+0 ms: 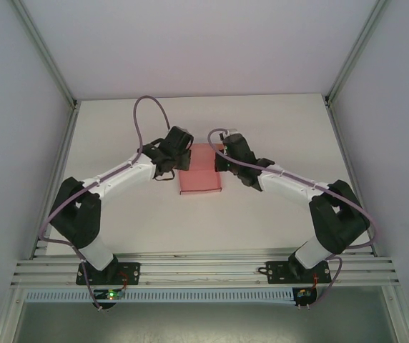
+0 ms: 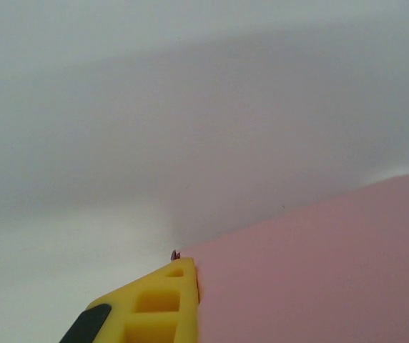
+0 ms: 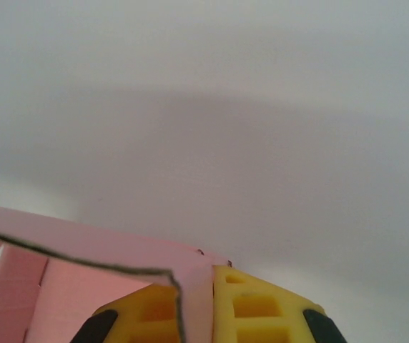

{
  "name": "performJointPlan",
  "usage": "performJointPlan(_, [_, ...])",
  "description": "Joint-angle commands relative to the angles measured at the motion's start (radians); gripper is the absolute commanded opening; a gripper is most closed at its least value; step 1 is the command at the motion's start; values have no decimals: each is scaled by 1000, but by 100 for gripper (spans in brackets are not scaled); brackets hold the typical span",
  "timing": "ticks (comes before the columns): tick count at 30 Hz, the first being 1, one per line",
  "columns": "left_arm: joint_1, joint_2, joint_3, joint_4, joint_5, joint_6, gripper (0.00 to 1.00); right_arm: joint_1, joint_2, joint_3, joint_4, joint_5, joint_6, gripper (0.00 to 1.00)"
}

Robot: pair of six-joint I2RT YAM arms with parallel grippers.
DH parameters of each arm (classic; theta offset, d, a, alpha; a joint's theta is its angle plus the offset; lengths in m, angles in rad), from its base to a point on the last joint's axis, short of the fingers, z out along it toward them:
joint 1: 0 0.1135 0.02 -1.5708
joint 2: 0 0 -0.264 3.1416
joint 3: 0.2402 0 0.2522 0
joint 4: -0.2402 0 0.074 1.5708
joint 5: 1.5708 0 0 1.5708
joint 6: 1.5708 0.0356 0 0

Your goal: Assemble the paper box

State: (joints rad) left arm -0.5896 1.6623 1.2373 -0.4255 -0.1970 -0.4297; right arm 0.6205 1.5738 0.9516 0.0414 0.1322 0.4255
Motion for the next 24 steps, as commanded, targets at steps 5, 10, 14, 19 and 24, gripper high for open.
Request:
performJointPlan(5, [-33, -20, -122, 345, -107, -205, 7, 82, 10, -121, 291, 139, 202, 0])
performJointPlan(10, [-37, -93, -337, 617, -71, -224, 8, 132, -14, -249, 449, 260, 295, 2])
performJointPlan(14, [-51, -134, -415, 669, -72, -173, 12, 196, -25, -299, 510, 363, 243, 1])
performJointPlan(19, [-89, -176, -498, 717, -60, -123, 20, 241, -46, -384, 615, 454, 150, 0])
performJointPlan(24, [-101, -282, -576, 694, -34, -132, 40, 284, -67, -455, 690, 492, 58, 0])
